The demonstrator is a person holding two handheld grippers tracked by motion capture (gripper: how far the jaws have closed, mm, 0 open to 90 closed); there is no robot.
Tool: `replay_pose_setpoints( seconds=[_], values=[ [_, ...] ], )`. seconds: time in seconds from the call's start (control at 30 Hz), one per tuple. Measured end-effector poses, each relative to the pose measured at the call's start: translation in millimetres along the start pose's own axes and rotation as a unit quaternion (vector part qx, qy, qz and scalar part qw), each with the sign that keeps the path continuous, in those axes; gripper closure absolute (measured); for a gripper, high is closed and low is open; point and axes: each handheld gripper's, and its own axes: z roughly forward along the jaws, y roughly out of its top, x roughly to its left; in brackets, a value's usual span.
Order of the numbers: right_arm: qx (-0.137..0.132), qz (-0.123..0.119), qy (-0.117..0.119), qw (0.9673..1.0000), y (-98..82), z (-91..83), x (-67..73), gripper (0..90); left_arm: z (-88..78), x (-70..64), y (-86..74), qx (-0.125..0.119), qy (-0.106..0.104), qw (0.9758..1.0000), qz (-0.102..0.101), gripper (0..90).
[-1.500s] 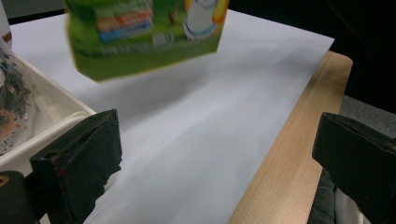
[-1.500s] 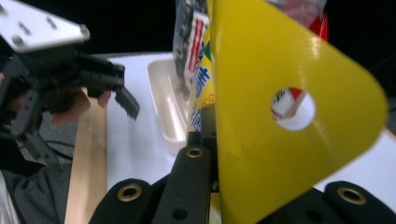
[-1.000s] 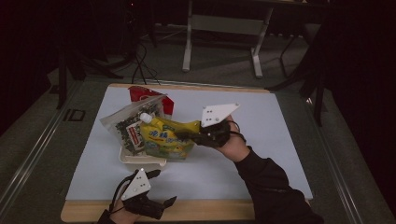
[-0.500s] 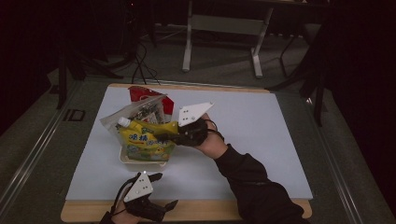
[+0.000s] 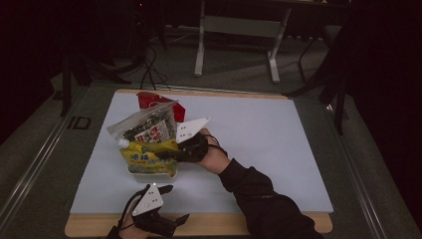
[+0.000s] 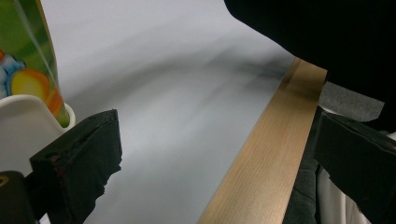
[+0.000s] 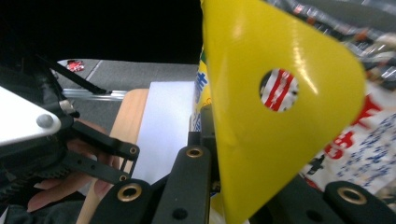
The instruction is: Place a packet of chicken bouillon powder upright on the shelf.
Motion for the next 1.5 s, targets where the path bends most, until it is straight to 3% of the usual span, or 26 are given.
replay_pose_setpoints(
  seconds=[0.17, 0.27, 0.47, 0.73, 0.83, 1.13, 1.4, 1.5],
  values=[
    [0.008, -0.001, 0.0, 1.0, -6.1, 5.9, 0.8, 89.9, 0.9, 0.5, 0.0, 0.003, 0.0, 1.0, 0.0, 2.7],
    [0.029, -0.004, 0.0, 0.9996, -13.8, 15.8, 1.7, 89.8, 1.2, 0.6, 0.1, 0.003, 0.0, 1.0, -0.002, 2.7],
    [0.027, -0.003, 0.001, 0.9996, -15.4, 16.0, 1.8, 88.6, 1.8, 1.4, 0.9, 0.002, 0.0, 1.0, -0.004, 2.7],
    [0.017, 0.011, 0.012, 0.9997, -13.7, 11.4, 0.2, 74.1, 2.2, 1.7, 1.6, 0.001, 0.001, 1.0, -0.006, 2.7],
    [0.004, 0.018, 0.003, 0.9998, -10.8, 2.2, -0.7, 63.0, 3.5, 2.5, 2.0, 0.004, 0.004, 1.0, -0.007, 2.7],
    [-0.002, 0.02, -0.022, 0.9996, -13.2, -18.4, 1.5, 51.8, 3.2, 1.6, 1.3, 0.0, 0.002, 1.0, -0.009, 2.7],
    [-0.001, 0.036, -0.073, 0.9967, -30.0, -47.8, 1.2, 28.6, 2.3, 0.4, 0.7, -0.001, 0.002, 1.0, -0.006, 2.7],
    [0.002, 0.048, -0.081, 0.9955, -37.5, -59.0, 0.4, 22.8, 2.0, 0.2, 0.9, -0.002, 0.001, 1.0, -0.006, 2.7]
  ],
)
